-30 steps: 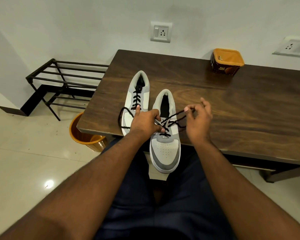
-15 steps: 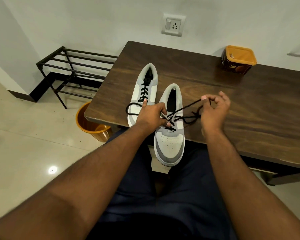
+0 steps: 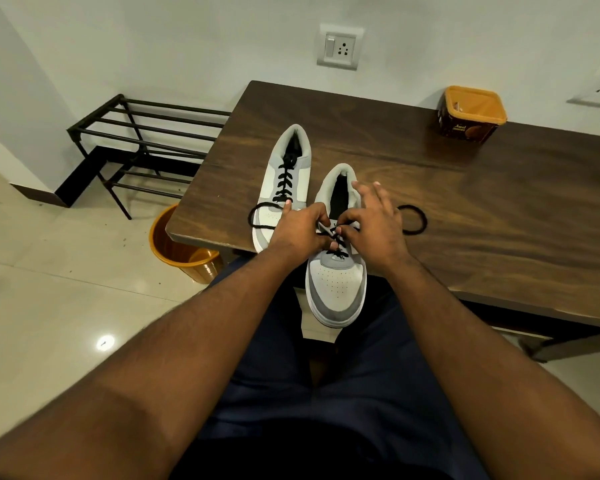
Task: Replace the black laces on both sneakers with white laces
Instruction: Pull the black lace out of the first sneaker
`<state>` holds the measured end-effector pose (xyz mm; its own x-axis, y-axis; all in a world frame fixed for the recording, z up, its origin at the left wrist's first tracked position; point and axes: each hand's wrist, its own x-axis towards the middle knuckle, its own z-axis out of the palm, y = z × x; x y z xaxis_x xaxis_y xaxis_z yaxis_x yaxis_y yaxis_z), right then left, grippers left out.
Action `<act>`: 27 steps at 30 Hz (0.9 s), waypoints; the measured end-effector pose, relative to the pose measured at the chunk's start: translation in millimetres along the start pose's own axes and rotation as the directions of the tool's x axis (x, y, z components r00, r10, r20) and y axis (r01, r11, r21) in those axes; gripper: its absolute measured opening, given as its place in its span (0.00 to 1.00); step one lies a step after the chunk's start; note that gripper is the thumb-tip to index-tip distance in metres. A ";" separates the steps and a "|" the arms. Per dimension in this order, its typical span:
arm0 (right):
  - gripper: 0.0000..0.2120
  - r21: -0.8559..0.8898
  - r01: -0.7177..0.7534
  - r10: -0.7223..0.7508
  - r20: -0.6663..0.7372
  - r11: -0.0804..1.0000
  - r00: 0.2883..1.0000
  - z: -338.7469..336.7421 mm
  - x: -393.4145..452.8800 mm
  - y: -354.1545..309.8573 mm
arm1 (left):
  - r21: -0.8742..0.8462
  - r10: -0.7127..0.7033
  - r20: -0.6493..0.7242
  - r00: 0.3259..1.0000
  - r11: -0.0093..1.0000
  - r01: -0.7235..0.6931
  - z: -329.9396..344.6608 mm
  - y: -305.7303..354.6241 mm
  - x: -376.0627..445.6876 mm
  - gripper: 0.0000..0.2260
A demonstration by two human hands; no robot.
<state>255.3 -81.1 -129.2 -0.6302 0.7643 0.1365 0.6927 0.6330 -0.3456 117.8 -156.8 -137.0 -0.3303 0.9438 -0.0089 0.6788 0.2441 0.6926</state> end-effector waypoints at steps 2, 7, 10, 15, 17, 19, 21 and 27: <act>0.03 0.080 -0.004 0.010 -0.074 0.997 0.997 -1.6 -1.6 3.8 | -0.022 -0.008 -0.010 1.000 1.000 0.008 -0.4 0.1 -1.2 0.17; 0.08 0.658 -0.088 0.440 -0.391 0.748 0.809 -27.6 5.5 20.4 | -0.032 -0.047 -0.002 0.999 0.998 0.047 -2.3 2.3 -3.3 0.18; 0.03 0.734 -0.117 0.616 -0.459 0.669 0.640 -48.0 10.2 35.9 | -0.033 -0.030 0.001 1.000 0.999 0.030 -1.2 -1.4 -0.6 0.18; 0.17 0.494 -0.186 0.400 -0.370 0.849 0.839 -36.6 1.4 23.8 | -0.018 -0.017 -0.016 1.000 1.000 0.017 -1.6 0.8 -1.7 0.18; 0.16 0.299 -0.120 0.205 -0.271 0.947 0.941 -25.1 -3.0 10.5 | -0.009 -0.016 -0.011 1.000 1.000 0.015 -1.4 1.4 -2.2 0.18; 0.13 0.132 -0.062 0.078 -0.122 0.989 0.990 -13.2 -5.2 0.4 | 0.014 0.000 -0.006 1.000 1.000 0.000 -0.5 1.1 -1.3 0.17; 0.12 0.023 -0.033 0.033 -0.024 0.999 0.999 -2.4 -4.9 -4.9 | 0.031 0.002 0.001 1.000 1.000 -0.002 0.4 0.8 -0.6 0.16; 0.05 0.006 -0.075 0.075 -0.017 0.997 0.997 3.8 -1.2 -8.3 | 0.038 0.006 -0.001 1.000 0.999 -0.006 1.2 -1.2 -0.2 0.16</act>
<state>248.9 -87.7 -130.0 -0.5707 0.8115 0.1256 0.7358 0.5733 -0.3606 117.9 -157.0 -138.7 -0.3273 0.9449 -0.0038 0.7050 0.2468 0.6649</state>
